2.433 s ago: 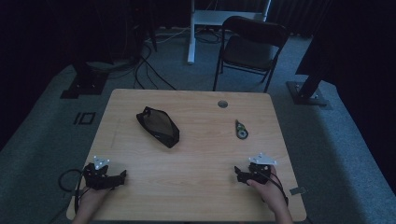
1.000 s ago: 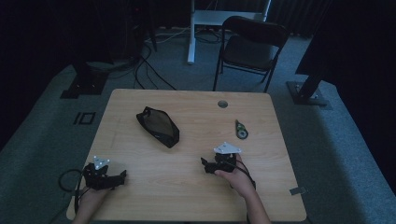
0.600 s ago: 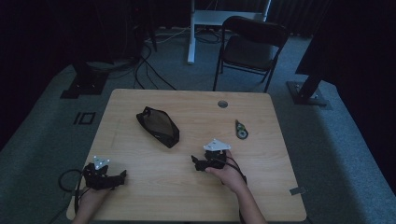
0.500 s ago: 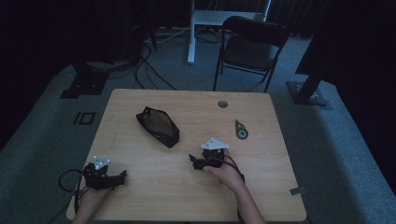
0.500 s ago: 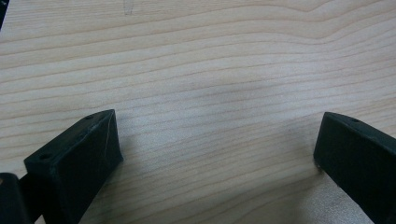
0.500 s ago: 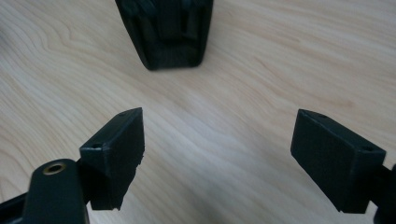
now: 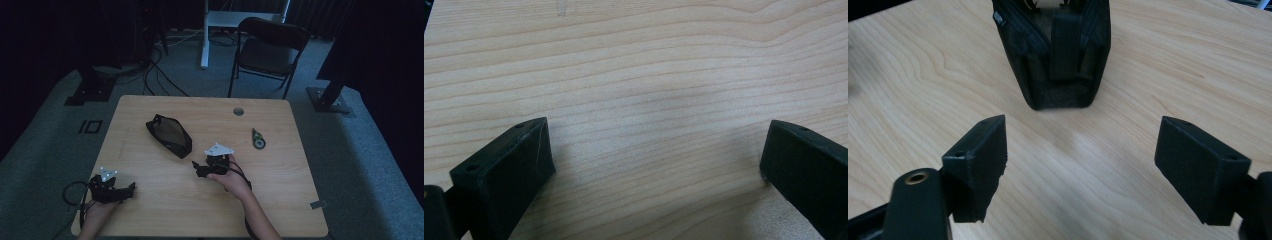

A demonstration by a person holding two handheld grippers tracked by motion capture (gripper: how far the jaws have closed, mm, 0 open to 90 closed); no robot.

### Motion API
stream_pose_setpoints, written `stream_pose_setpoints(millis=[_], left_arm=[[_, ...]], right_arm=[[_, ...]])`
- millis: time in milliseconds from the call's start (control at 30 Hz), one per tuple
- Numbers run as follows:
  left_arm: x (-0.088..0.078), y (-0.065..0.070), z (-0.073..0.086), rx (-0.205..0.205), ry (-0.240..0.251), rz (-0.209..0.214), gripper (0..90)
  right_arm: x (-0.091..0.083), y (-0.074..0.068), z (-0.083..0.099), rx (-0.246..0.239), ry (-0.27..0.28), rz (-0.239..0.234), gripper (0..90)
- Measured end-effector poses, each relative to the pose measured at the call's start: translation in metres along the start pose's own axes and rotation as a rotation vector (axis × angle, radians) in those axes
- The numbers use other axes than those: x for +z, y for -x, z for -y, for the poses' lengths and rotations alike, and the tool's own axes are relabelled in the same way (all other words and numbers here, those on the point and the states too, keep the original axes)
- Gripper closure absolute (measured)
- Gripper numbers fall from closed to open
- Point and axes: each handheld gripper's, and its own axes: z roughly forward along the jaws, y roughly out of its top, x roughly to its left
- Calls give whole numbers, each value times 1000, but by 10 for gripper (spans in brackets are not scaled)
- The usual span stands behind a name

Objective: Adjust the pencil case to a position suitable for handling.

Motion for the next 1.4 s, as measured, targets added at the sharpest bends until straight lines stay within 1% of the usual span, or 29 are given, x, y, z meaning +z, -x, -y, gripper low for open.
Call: stream_pose_setpoints(millis=[100,200,367,400,500,567,633,733,800,867,900,967,1033,1067,1100,1133,1167,1200,1233,1333,1400], left_arm=[[0,0,0,0,0,0,7],[0,0,0,0,-1,0,7],[0,0,0,0,-1,0,7],[0,0,0,0,-1,0,7],[0,0,0,0,-1,0,7],[0,0,0,0,-1,0,7],[0,0,0,0,-1,0,7],[0,0,0,0,-1,0,7],[0,0,0,0,-1,0,7],[0,0,0,0,-1,0,7],[0,0,0,0,-1,0,7],[0,0,0,0,-1,0,7],[0,0,0,0,-1,0,7],[0,0,0,0,-1,0,7],[0,0,0,0,-1,0,7],[0,0,0,0,-1,0,7],[0,0,0,0,-1,0,8],[0,0,0,0,-1,0,7],[0,0,0,0,-1,0,8],[0,0,0,0,-1,0,7],[0,0,0,0,-1,0,7]], right_arm=[[3,-4,-6,3,18,-7,230],[8,-8,-10,-13,19,-8,231],[15,-10,-19,-3,36,-7,238],[17,-10,-20,-6,39,-7,258],[20,-11,-25,-24,40,5,271],[23,-11,-28,-25,43,6,285],[27,-11,-31,-36,44,20,300],[32,-11,-35,-31,48,40,362],[35,-11,-36,-27,51,44,404],[37,-11,-37,-38,43,51,464],[39,-11,-38,-34,41,53,498],[42,-10,-38,-30,35,51,546],[45,-10,-37,-42,35,39,596],[47,-10,-37,-48,26,45,631],[48,-10,-36,-49,20,47,637],[49,-9,-36,-41,24,46,697],[50,-9,-36,-46,23,48,720],[50,-9,-36,-49,24,53,725],[50,-8,-36,-47,22,51,728],[48,-9,-37,-59,11,37,733],[46,-9,-37,-60,9,38,734]])
